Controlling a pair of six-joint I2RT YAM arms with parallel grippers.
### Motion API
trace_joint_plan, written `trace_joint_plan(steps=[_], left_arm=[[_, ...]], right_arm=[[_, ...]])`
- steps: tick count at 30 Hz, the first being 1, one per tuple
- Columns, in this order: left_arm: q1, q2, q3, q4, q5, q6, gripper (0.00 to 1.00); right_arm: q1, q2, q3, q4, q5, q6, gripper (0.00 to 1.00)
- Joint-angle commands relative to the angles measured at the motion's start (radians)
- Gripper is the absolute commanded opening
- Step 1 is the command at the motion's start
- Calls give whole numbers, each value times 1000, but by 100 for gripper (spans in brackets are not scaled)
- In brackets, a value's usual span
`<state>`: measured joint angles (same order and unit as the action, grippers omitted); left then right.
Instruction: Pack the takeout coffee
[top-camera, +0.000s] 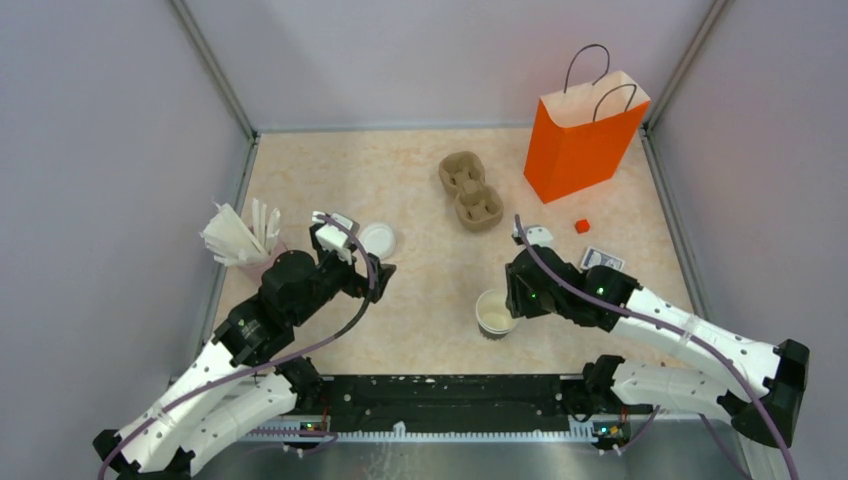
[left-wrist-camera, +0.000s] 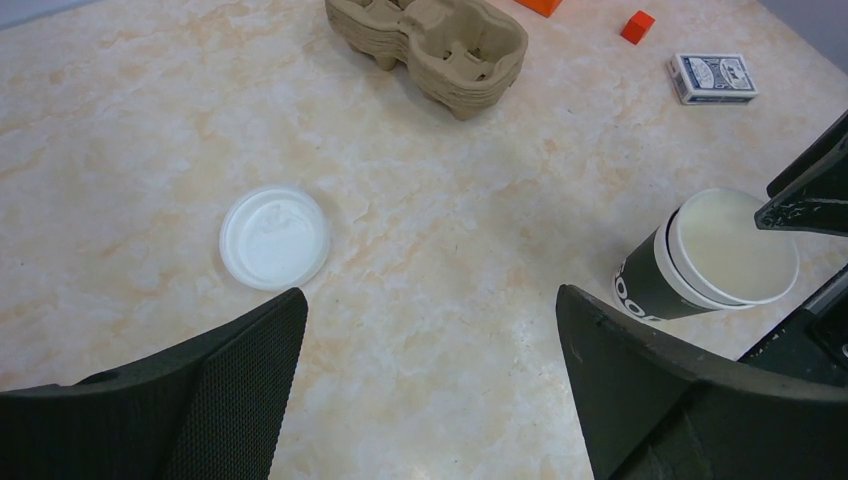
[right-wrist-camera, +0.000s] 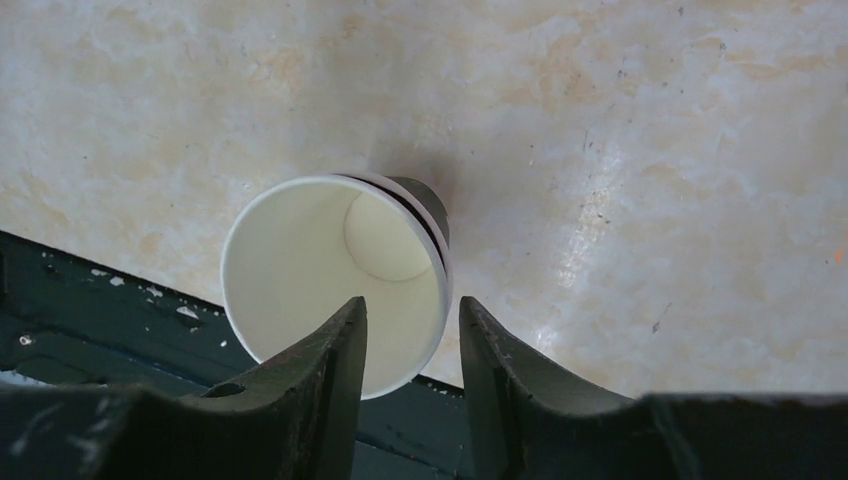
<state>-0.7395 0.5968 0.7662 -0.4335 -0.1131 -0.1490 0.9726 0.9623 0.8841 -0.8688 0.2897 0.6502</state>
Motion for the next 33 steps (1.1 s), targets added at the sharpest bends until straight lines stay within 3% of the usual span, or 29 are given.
trace_joint_plan(steps=[1, 9, 18, 27, 33], left_arm=[[-1, 3, -9, 20, 7, 9, 99], [-1, 2, -11, 19, 9, 8, 99], [-1, 8, -13, 19, 18, 5, 99], [-2, 17, -14, 16, 27, 2, 99], [-1, 23, -14, 14, 25, 3, 99]], right_arm=[[8, 11, 44, -33, 70, -3, 38], [8, 58, 41, -19, 106, -15, 29], [8, 57, 57, -47, 197, 26, 0], [-20, 65, 141, -205, 403, 130, 0], [-143, -25, 108, -182, 398, 132, 0]])
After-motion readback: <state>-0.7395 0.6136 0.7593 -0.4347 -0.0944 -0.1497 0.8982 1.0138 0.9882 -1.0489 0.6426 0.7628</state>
